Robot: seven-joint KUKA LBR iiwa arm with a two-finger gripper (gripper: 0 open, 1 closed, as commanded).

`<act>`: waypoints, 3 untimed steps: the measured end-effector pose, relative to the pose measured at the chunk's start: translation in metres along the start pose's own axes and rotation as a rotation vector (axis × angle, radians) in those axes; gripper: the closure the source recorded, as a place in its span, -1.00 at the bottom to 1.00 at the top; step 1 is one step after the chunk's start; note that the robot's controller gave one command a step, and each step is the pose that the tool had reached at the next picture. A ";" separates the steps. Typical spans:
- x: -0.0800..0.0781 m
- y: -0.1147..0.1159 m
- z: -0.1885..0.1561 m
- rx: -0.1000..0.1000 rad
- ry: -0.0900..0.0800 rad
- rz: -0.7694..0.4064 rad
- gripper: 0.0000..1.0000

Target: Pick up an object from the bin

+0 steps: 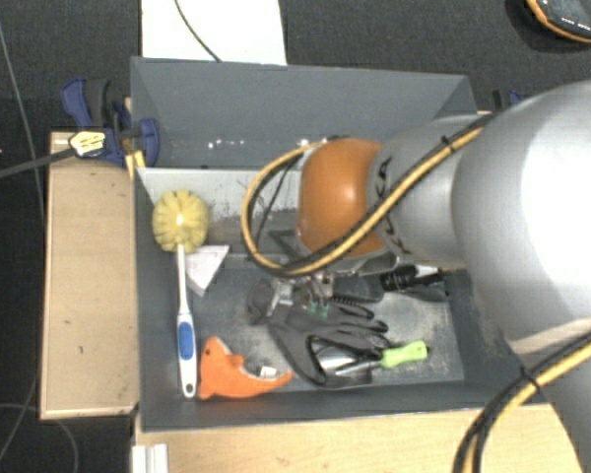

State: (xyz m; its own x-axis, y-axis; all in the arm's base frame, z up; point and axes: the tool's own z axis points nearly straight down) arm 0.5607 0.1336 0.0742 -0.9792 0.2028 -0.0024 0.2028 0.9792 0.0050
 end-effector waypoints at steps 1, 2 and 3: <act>0.001 -0.001 -0.016 0.003 0.006 0.000 1.00; 0.000 0.000 -0.033 0.000 0.001 0.001 1.00; 0.000 0.000 -0.048 0.000 0.001 0.001 1.00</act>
Offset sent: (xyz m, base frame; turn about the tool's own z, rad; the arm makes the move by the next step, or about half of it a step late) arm -0.0006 -0.0004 0.0548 0.0002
